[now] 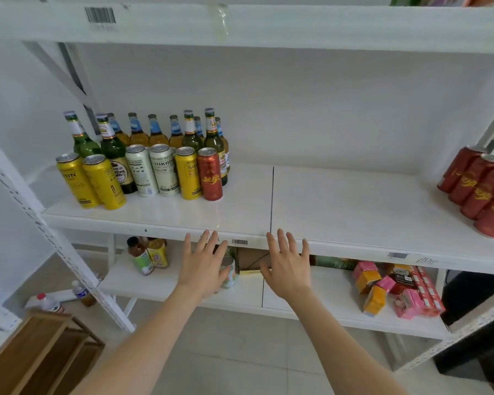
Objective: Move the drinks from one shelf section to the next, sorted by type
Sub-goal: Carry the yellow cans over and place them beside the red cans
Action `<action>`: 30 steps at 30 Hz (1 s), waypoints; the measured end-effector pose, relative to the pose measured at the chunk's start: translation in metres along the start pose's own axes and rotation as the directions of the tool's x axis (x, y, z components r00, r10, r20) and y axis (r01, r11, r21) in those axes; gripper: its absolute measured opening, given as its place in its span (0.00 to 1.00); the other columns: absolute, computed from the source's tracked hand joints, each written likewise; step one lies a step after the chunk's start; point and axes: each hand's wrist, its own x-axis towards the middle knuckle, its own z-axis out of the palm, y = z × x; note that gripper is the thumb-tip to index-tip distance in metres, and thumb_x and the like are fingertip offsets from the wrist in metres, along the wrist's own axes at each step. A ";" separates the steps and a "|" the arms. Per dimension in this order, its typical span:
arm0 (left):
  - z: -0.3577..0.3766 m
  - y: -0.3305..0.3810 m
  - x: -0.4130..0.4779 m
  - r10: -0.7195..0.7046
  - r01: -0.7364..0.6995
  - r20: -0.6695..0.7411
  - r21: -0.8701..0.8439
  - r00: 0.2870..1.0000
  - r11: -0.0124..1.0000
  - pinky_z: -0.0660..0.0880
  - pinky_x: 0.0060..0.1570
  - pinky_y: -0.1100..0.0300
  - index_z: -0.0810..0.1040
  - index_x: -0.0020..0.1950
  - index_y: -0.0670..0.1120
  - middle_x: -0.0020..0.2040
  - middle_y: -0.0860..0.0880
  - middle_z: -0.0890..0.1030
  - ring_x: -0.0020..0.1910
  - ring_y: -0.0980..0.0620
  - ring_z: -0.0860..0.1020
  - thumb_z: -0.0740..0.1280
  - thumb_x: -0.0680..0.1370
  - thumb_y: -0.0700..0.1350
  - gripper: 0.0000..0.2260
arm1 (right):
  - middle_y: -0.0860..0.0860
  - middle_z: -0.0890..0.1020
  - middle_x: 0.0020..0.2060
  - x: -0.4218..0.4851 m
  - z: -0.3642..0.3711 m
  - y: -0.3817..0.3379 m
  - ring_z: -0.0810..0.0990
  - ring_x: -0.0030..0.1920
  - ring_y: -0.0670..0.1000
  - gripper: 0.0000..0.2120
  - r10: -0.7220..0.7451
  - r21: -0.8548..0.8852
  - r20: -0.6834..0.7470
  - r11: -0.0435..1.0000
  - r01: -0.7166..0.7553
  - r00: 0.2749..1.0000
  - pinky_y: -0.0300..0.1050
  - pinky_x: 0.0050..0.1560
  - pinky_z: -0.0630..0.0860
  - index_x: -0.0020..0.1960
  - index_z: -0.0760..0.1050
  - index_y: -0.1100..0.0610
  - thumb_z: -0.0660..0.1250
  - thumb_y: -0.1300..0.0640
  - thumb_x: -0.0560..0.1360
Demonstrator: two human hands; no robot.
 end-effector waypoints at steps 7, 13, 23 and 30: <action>0.012 -0.078 0.010 -0.055 0.055 -0.005 0.000 0.998 0.998 0.45 0.74 0.35 0.58 0.79 0.52 0.81 0.45 0.55 0.80 0.45 0.49 0.53 0.81 0.62 0.28 | 0.56 0.55 0.78 0.050 0.015 -0.073 0.52 0.78 0.58 0.33 -0.051 -0.015 0.027 0.999 0.051 0.998 0.66 0.73 0.48 0.78 0.49 0.52 0.54 0.39 0.79; 0.021 -0.162 0.020 -0.092 0.092 -0.008 0.003 0.996 0.996 0.43 0.74 0.36 0.56 0.79 0.52 0.81 0.45 0.54 0.80 0.45 0.49 0.53 0.81 0.62 0.29 | 0.56 0.53 0.79 0.098 0.025 -0.142 0.51 0.78 0.59 0.33 -0.063 -0.019 0.001 0.998 0.063 0.998 0.66 0.74 0.47 0.79 0.47 0.52 0.52 0.39 0.79; 0.027 -0.331 0.003 -0.138 0.137 -0.059 -0.015 0.989 0.990 0.45 0.75 0.36 0.57 0.79 0.52 0.81 0.45 0.54 0.80 0.44 0.50 0.54 0.81 0.61 0.28 | 0.57 0.60 0.77 0.154 0.028 -0.294 0.58 0.76 0.59 0.33 -0.078 -0.019 -0.050 0.997 0.077 0.996 0.66 0.73 0.51 0.78 0.55 0.54 0.57 0.40 0.78; 0.038 -0.451 -0.006 -0.125 0.127 -0.077 0.020 0.989 0.992 0.46 0.75 0.36 0.57 0.79 0.51 0.80 0.44 0.56 0.80 0.43 0.51 0.54 0.81 0.61 0.28 | 0.57 0.63 0.76 0.185 0.027 -0.391 0.60 0.75 0.58 0.32 -0.016 0.006 -0.106 1.000 0.017 0.994 0.65 0.72 0.54 0.76 0.58 0.54 0.58 0.40 0.77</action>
